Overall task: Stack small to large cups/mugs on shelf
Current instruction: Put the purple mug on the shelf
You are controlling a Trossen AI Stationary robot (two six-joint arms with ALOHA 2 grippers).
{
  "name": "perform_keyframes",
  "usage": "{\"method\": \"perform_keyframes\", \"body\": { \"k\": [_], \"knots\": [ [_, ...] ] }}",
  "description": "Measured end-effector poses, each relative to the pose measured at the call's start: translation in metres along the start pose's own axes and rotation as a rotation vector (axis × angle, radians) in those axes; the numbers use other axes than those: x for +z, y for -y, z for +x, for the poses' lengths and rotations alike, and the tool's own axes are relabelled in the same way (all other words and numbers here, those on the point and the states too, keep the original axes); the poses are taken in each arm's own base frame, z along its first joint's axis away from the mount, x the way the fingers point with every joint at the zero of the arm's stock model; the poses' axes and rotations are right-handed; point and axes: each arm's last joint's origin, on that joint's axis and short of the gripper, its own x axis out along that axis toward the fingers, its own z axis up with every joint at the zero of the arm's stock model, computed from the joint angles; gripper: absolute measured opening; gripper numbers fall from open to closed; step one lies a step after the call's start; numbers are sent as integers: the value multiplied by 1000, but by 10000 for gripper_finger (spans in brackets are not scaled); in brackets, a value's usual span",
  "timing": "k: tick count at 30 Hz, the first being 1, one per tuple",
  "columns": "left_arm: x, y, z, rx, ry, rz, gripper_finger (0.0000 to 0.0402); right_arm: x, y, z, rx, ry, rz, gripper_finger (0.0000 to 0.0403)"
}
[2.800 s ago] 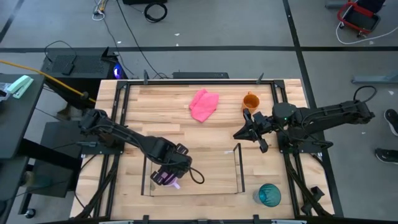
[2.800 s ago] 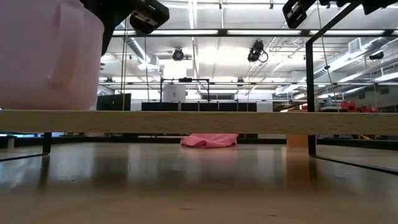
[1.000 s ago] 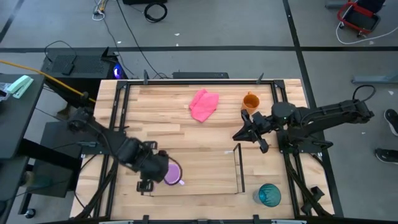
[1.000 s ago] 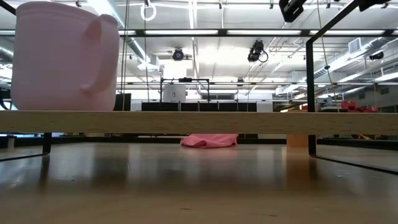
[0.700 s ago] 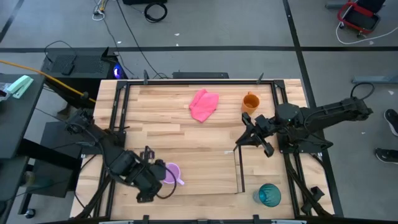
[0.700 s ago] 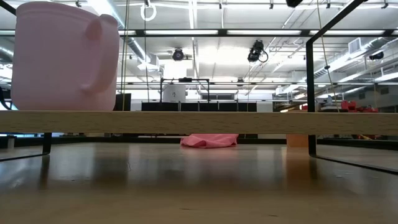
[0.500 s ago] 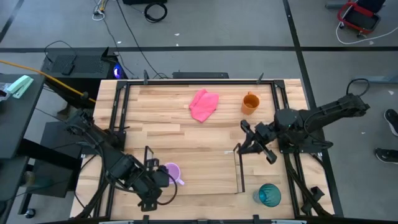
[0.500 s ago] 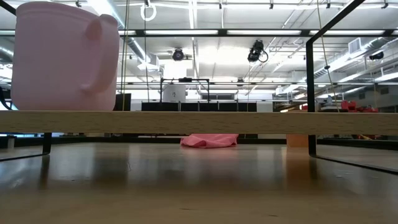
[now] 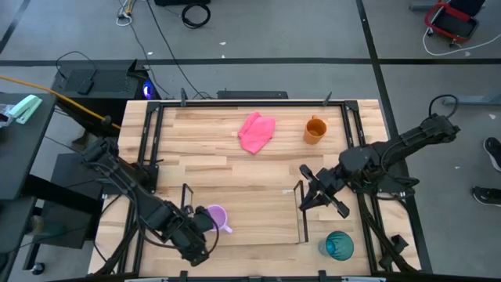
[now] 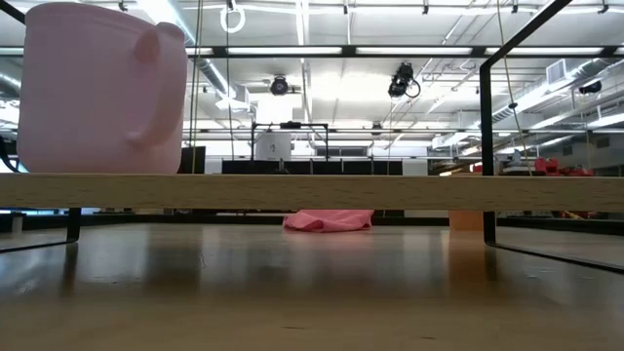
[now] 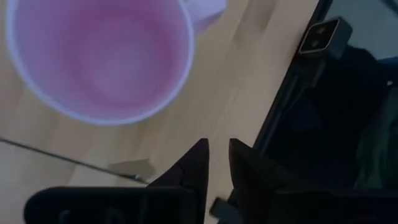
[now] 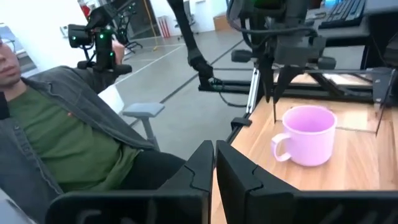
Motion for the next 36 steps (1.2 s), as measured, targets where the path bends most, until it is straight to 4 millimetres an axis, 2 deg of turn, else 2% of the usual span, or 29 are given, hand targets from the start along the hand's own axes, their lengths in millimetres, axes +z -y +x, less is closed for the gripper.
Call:
{"method": "perform_keyframes", "body": {
  "k": [3,11,16,19,29,32,36],
  "knots": [
    [0,-4,8,6,19,-36,62,-2,0,0,-4,-17,5,24],
    [4,-14,12,94,64,-122,43,-7,3,0,-55,-63,10,24],
    [10,-17,12,105,69,-135,31,-7,3,0,-57,-66,-14,24],
    [15,-17,11,103,76,-83,24,-7,3,0,-81,-62,-24,24],
    [31,3,-24,36,162,57,22,-5,4,0,-86,-45,-23,25],
    [39,-2,-36,94,148,31,21,-5,4,0,-96,-43,-19,25],
    [53,-19,-53,227,114,-93,13,-5,5,0,-133,-37,-14,25]
  ]
}}
